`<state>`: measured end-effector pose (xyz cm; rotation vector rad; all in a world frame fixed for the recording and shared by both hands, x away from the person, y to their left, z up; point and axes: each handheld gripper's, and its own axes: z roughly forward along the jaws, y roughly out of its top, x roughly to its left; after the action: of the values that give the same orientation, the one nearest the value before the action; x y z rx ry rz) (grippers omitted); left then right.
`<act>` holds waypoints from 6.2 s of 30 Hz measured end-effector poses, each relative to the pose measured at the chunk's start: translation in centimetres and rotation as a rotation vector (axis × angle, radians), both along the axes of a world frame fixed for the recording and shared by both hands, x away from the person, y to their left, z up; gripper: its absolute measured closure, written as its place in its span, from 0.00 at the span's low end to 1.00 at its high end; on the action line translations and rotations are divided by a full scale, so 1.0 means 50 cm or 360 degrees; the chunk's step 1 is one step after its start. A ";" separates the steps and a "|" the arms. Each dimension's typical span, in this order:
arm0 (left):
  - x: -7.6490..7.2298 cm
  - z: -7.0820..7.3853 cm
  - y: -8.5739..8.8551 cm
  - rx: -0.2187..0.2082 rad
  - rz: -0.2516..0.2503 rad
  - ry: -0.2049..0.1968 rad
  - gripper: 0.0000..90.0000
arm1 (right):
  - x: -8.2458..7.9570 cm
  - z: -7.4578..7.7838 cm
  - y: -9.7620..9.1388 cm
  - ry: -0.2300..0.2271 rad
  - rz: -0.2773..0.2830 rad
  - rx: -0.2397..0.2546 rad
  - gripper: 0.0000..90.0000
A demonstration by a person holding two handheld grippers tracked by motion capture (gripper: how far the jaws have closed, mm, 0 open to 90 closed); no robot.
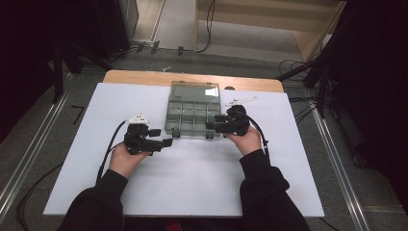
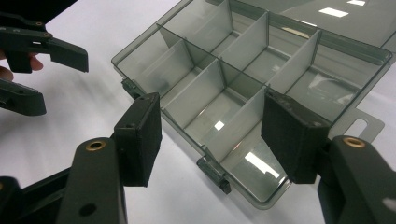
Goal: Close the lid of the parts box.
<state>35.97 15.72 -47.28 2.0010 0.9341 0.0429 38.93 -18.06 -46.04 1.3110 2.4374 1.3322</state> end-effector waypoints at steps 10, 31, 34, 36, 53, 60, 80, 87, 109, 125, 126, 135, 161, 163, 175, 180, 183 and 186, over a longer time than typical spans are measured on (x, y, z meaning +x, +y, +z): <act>0.042 0.013 -0.012 0.0009 0.0042 -0.0031 0.29 | 0.007 -0.003 -0.005 -0.0004 -0.0026 -0.0012 0.41; 0.112 0.020 -0.047 0.0023 0.0090 -0.0011 0.29 | 0.024 -0.008 -0.017 -0.0031 -0.0082 -0.0028 0.40; 0.123 0.020 -0.050 0.0031 0.0104 -0.0012 0.29 | 0.029 -0.011 -0.022 -0.0048 -0.0091 -0.0007 0.40; 0.129 0.020 -0.054 0.0054 0.0102 -0.0022 0.29 | 0.033 -0.011 -0.023 -0.0040 -0.0101 -0.0007 0.40; 0.192 0.024 -0.055 0.0106 0.0196 -0.0069 0.29 | 0.085 -0.008 -0.035 -0.0014 -0.0173 -0.0067 0.40; 0.217 0.022 -0.064 0.0152 0.0226 -0.0053 0.29 | 0.110 -0.005 -0.039 0.0010 -0.0221 -0.0077 0.40; 0.289 0.027 -0.086 0.0235 0.0345 -0.0083 0.33 | 0.169 -0.003 -0.032 0.0010 -0.0325 -0.0119 0.40; 0.309 0.026 -0.089 0.0276 0.0387 -0.0094 0.33 | 0.189 -0.009 -0.033 0.0022 -0.0375 -0.0116 0.40; 0.354 0.000 -0.097 0.0305 0.0511 -0.0101 0.33 | 0.236 -0.041 -0.021 0.0043 -0.0489 -0.0186 0.41; 0.361 -0.035 -0.116 0.0299 0.0545 -0.0096 0.32 | 0.251 -0.076 -0.009 0.0046 -0.0529 -0.0217 0.41; 0.361 -0.037 -0.117 0.0303 0.0546 -0.0095 0.32 | 0.251 -0.077 -0.008 0.0044 -0.0536 -0.0213 0.41; 0.364 -0.049 -0.126 0.0279 0.0540 -0.0063 0.31 | 0.260 -0.084 -0.002 0.0079 -0.0559 -0.0185 0.41; 0.371 -0.068 -0.128 0.0156 0.0520 0.0009 0.22 | 0.281 -0.096 -0.001 0.0200 -0.0533 -0.0079 0.28; 0.371 -0.068 -0.128 0.0159 0.0517 0.0009 0.22 | 0.281 -0.094 0.000 0.0217 -0.0535 -0.0084 0.28; 0.369 -0.071 -0.129 0.0137 0.0534 -0.0009 0.22 | 0.281 -0.087 0.000 0.0283 -0.0534 -0.0096 0.29; 0.368 -0.072 -0.128 0.0136 0.0539 -0.0018 0.22 | 0.281 -0.084 -0.001 0.0303 -0.0535 -0.0101 0.31; 0.368 -0.073 -0.129 0.0135 0.0542 -0.0019 0.22 | 0.281 -0.083 -0.001 0.0312 -0.0540 -0.0102 0.32; 0.367 -0.073 -0.129 0.0135 0.0544 -0.0020 0.22 | 0.281 -0.083 -0.002 0.0324 -0.0538 -0.0102 0.32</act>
<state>54.35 9.28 -50.92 1.8939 1.2752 0.2886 53.00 -18.18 -50.17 1.8188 2.2147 1.0739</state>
